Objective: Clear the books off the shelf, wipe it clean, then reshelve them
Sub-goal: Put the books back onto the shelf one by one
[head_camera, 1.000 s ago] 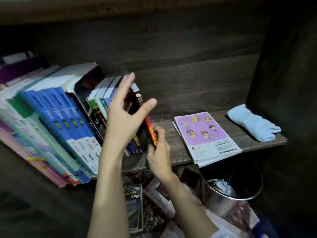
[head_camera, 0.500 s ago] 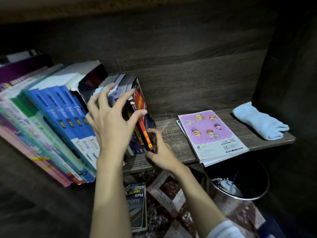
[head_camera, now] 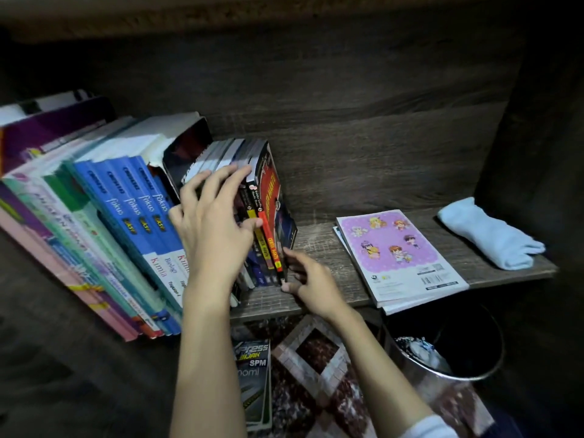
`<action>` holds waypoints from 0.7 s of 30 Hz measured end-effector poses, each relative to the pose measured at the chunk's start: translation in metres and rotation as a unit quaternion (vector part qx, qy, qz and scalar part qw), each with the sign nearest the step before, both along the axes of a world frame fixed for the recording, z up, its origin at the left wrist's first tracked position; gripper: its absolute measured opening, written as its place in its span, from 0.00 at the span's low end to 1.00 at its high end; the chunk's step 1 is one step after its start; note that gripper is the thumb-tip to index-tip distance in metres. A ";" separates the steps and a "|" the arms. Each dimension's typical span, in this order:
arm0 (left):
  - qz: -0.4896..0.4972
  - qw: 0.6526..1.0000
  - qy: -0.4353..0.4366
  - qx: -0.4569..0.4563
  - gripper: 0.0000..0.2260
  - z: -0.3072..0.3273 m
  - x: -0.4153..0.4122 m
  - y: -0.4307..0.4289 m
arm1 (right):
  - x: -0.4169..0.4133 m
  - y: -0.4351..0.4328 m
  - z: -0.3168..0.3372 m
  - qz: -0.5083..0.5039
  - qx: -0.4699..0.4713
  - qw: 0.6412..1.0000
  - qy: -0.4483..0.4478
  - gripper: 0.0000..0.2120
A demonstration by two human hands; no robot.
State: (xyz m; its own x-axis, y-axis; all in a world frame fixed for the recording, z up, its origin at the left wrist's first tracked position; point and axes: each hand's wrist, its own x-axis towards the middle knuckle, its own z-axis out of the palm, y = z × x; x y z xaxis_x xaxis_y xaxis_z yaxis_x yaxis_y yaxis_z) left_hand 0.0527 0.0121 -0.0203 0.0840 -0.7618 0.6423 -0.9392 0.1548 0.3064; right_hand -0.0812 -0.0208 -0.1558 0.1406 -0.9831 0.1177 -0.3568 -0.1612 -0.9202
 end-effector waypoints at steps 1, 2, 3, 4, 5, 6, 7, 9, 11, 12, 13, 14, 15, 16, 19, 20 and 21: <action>0.008 1.000 0.009 -0.020 0.33 -0.002 -0.002 -0.001 | 0.001 0.000 0.000 -0.016 -0.011 1.000 0.013 0.32; 0.015 0.999 0.016 -0.033 0.32 -0.004 -0.004 -0.002 | 0.003 0.001 -0.001 -0.031 -0.021 0.999 0.027 0.30; 0.021 0.999 0.020 -0.041 0.32 -0.006 -0.005 -0.003 | 0.004 0.001 -0.002 -0.042 -0.029 0.998 0.043 0.29; 0.024 0.998 0.021 -0.046 0.32 -0.007 -0.006 -0.004 | 0.005 0.000 -0.003 -0.050 -0.035 0.997 0.057 0.29; 0.026 0.998 0.023 -0.049 0.32 -0.007 -0.006 -0.005 | 0.006 -0.001 -0.004 -0.056 -0.038 0.996 0.065 0.28; 0.027 0.998 0.025 -0.052 0.32 -0.008 -0.006 -0.006 | 0.006 -0.002 -0.005 -0.058 -0.039 0.995 0.069 0.28; 0.029 0.998 0.027 -0.053 0.32 -0.008 -0.007 -0.006 | 0.007 -0.002 -0.005 -0.061 -0.038 0.995 0.076 0.29; 0.031 0.998 0.026 -0.055 0.32 -0.008 -0.007 -0.007 | 0.007 -0.002 -0.005 -0.062 -0.040 0.993 0.092 0.28; 0.027 0.998 0.021 -0.050 0.32 -0.007 -0.006 -0.006 | 0.007 -0.001 -0.004 -0.060 -0.047 0.991 0.110 0.28; 0.025 0.998 0.016 -0.047 0.31 -0.007 -0.006 -0.006 | 0.007 -0.001 -0.003 -0.058 -0.050 0.990 0.119 0.27; 0.024 0.999 0.013 -0.047 0.31 -0.006 -0.006 -0.006 | 0.006 -0.001 -0.003 -0.055 -0.053 0.989 0.129 0.27; 0.024 0.998 0.012 -0.048 0.31 -0.006 -0.006 -0.006 | 0.006 -0.001 -0.002 -0.052 -0.055 0.987 0.142 0.26; 0.025 0.998 0.016 -0.052 0.30 -0.006 -0.006 -0.006 | 0.006 -0.001 -0.002 -0.047 -0.053 0.985 0.155 0.26; 0.027 0.998 0.021 -0.058 0.30 -0.006 -0.007 -0.006 | 0.006 -0.002 -0.001 -0.041 -0.049 0.984 0.167 0.26; 0.029 0.996 0.034 -0.072 0.28 -0.009 -0.009 -0.008 | 0.007 -0.002 -0.001 -0.032 -0.055 0.977 0.205 0.26; 0.029 0.996 0.037 -0.076 0.28 -0.010 -0.010 -0.009 | 0.007 -0.002 -0.002 -0.032 -0.057 0.974 0.217 0.26; 0.030 0.996 0.041 -0.079 0.27 -0.011 -0.010 -0.010 | 0.008 -0.002 -0.002 -0.034 -0.061 0.971 0.227 0.26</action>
